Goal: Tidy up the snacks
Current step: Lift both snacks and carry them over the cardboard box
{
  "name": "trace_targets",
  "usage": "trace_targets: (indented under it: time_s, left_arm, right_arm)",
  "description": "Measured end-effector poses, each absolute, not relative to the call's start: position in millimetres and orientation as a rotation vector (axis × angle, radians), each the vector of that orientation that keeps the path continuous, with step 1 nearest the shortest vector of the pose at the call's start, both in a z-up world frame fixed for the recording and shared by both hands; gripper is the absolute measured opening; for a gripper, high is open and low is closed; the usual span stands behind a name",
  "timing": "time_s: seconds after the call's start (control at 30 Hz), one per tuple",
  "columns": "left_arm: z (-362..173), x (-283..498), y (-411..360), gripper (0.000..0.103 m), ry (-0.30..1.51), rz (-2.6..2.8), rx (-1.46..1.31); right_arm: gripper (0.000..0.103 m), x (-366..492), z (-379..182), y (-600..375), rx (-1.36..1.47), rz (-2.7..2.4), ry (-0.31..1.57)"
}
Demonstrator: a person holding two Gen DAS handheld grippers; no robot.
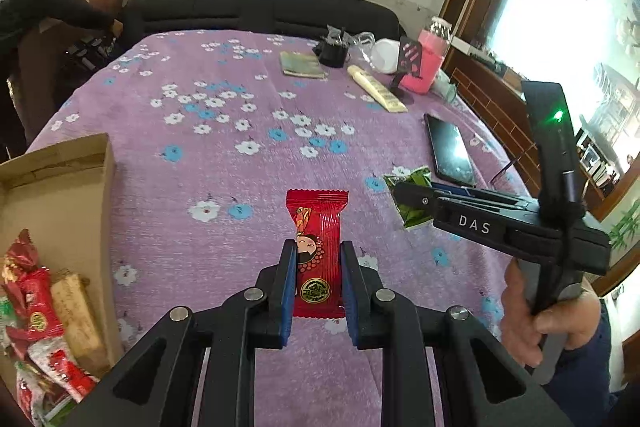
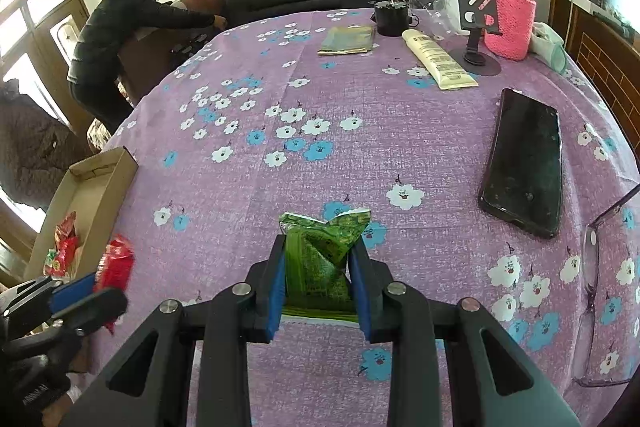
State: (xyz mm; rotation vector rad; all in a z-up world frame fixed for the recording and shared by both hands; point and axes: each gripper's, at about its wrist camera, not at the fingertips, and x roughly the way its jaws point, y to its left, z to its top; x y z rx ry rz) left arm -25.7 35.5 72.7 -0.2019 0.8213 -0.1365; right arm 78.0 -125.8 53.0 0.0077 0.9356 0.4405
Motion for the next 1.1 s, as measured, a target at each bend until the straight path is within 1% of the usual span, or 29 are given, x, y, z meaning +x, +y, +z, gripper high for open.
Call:
trace_targets:
  time_s: [0.17,0.57,0.9,1.1]
  left_arm:
    - [83,-39,61,0.021,0.792,-0.123,-0.239]
    - [101,-80,144,0.021,0.697,-0.034,-0.332]
    - [83,-112,225,0.021,0.68,0.118,-0.418]
    - [69,-125,252,0.021,0.68,0.191,-0.418]
  right_arm:
    - [0.028,66,60,-107,-0.006,0.468,0.934]
    - [0.028,24,81,-14,-0.063,0.651,0.931]
    - [0.028,0,87,60,-0.126,0.758,0.935]
    - [0.029,-12,85,94,-0.139,0.806,0.947]
